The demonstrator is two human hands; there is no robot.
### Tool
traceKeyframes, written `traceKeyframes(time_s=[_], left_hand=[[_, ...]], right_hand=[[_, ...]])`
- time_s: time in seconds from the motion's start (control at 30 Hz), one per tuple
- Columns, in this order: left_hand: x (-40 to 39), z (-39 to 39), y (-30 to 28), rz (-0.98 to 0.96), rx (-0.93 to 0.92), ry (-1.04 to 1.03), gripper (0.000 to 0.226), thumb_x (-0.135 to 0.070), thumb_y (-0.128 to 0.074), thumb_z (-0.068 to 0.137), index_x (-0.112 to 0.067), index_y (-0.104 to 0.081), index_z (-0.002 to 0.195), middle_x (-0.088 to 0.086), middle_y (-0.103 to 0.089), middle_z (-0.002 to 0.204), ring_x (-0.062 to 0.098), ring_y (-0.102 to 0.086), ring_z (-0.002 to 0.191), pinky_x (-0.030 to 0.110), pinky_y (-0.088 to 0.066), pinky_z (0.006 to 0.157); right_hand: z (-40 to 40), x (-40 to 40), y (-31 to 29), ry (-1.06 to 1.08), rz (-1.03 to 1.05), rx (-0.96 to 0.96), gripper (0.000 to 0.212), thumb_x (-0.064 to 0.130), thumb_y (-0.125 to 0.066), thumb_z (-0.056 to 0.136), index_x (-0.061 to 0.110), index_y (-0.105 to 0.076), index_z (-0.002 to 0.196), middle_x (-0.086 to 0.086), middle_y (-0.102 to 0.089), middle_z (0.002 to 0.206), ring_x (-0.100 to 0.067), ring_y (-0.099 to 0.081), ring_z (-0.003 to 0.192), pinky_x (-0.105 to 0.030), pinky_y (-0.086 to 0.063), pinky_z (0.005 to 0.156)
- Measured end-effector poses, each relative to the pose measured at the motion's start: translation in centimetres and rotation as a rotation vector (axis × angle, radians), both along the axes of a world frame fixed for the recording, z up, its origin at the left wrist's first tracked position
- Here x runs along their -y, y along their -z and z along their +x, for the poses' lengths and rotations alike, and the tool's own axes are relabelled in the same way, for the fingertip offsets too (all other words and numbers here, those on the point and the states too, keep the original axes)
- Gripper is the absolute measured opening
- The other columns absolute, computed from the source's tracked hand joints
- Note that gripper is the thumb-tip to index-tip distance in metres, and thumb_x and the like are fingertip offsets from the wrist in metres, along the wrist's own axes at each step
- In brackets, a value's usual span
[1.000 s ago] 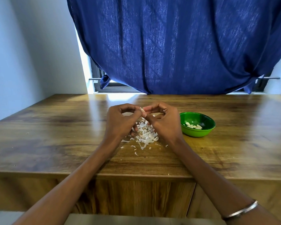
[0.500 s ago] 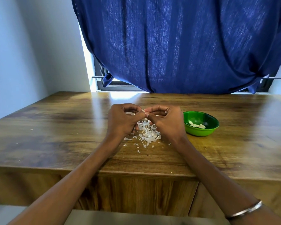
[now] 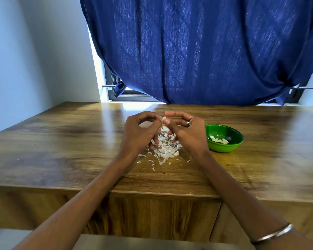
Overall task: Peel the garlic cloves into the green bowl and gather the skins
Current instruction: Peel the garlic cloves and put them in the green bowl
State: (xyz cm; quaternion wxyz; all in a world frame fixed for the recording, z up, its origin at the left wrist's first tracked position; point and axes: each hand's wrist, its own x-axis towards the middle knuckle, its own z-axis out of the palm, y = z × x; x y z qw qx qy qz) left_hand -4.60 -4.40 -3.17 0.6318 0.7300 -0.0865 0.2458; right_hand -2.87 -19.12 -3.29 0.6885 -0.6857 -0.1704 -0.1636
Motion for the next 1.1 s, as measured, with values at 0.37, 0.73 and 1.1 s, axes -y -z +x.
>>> traceKeyframes(time_s=[0.37, 0.73, 1.1], left_hand=[[-0.6, 0.5, 0.8, 0.35, 0.365, -0.24, 0.01, -0.02, -0.085, 0.078, -0.021, -0.079, 0.087, -0.008, -0.071, 0.089, 0.01, -0.067, 0.063, 0.023, -0.055, 0.053], [-0.6, 0.7, 0.8, 0.306, 0.378, -0.192, 0.009, -0.018, -0.086, 0.078, -0.016, -0.082, 0.086, -0.007, -0.073, 0.09, 0.003, -0.066, 0.066, 0.025, -0.056, 0.053], [-0.6, 0.3, 0.5, 0.218, 0.215, -0.179, 0.017, -0.018, -0.091, 0.074, -0.01, -0.077, 0.08, -0.004, -0.072, 0.086, 0.01, -0.067, 0.049, 0.022, -0.048, 0.044]], right_hand=[[-0.3, 0.3, -0.1, 0.0, -0.042, -0.059, 0.022, 0.02, -0.083, 0.082, 0.012, -0.077, 0.101, -0.002, -0.079, 0.085, -0.01, -0.071, 0.061, -0.017, -0.047, 0.045], [-0.1, 0.6, -0.2, -0.008, -0.028, -0.048, 0.021, 0.014, -0.082, 0.078, 0.008, -0.078, 0.098, 0.002, -0.078, 0.091, -0.002, -0.069, 0.062, -0.011, -0.045, 0.047], [0.0, 0.3, 0.1, 0.053, -0.201, 0.069, 0.015, 0.015, -0.082, 0.081, 0.019, -0.08, 0.095, 0.008, -0.078, 0.089, -0.001, -0.069, 0.065, -0.017, -0.051, 0.055]])
